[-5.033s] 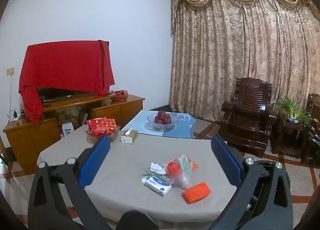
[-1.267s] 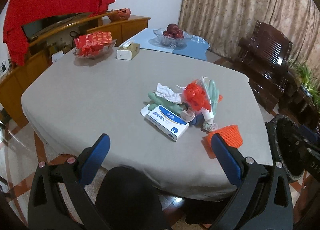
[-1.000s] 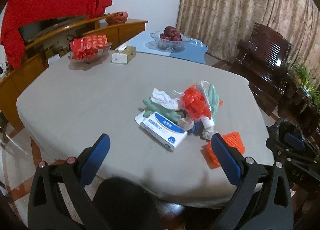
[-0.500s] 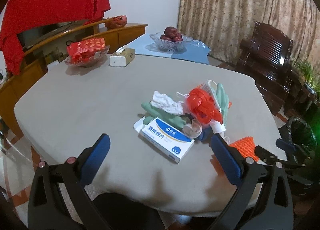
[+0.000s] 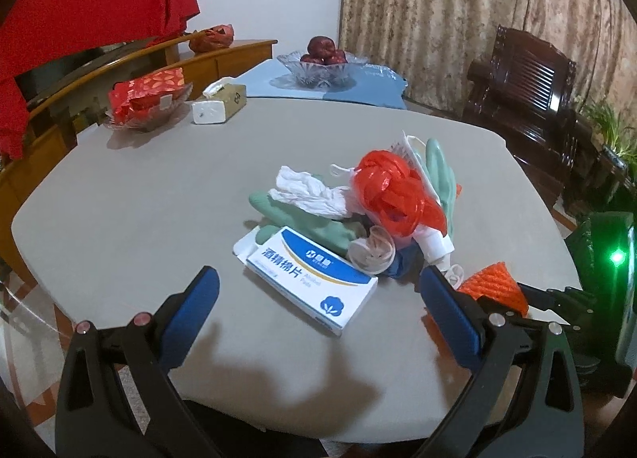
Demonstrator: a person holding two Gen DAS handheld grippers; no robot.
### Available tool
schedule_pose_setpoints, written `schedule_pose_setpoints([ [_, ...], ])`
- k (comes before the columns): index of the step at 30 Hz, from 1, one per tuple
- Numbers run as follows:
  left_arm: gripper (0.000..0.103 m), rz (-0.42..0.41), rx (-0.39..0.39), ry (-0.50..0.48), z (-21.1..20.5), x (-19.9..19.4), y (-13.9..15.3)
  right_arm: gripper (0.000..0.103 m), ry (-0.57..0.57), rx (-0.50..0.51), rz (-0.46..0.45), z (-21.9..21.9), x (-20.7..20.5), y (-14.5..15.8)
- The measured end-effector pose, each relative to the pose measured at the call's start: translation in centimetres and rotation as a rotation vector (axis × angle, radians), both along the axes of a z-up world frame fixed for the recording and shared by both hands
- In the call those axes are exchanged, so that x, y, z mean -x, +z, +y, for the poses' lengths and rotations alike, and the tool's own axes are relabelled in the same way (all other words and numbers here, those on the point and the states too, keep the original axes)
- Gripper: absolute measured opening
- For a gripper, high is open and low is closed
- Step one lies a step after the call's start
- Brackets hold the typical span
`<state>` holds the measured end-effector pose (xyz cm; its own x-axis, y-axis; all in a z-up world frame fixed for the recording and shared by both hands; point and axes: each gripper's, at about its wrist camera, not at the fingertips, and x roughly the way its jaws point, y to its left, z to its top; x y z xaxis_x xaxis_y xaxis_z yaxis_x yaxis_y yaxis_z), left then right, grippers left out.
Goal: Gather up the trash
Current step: 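Move the right tool to the orange foam net and close on it, then carry the orange net over the bin with the right tool while the left tool grasps the red bag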
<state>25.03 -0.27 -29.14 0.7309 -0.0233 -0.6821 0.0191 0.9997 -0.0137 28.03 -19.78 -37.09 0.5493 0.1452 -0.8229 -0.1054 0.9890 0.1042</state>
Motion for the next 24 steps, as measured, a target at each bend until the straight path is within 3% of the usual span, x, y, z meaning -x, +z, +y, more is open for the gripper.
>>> schedule_pose_setpoints([
  [1,0.098,0.001,0.001,-0.002,-0.2,-0.2,-0.1,0.032,0.005,-0.001,-0.004,-0.1,0.0,0.2],
  [4,0.098,0.001,0.004,-0.009,-0.7,-0.7,-0.3,0.023,0.014,-0.007,-0.022,-0.3,-0.1,1.1],
  [19,0.098,-0.052,0.015,-0.028,-4.7,-3.8,0.8,0.022,-0.051,-0.013,-0.162,-4.3,-1.4,5.4],
  [21,0.093,-0.047,0.014,-0.021,-4.8,-4.5,0.6,0.022,-0.054,-0.016,-0.168,-4.9,-1.7,5.8],
  [23,0.069,-0.019,0.033,-0.028,-4.9,-5.4,0.2,0.022,-0.051,-0.017,-0.169,-5.1,-1.9,5.9],
  [24,0.062,0.001,0.050,-0.036,-4.8,-5.9,-0.2,0.022,-0.050,-0.015,-0.170,-5.2,-2.0,5.9],
])
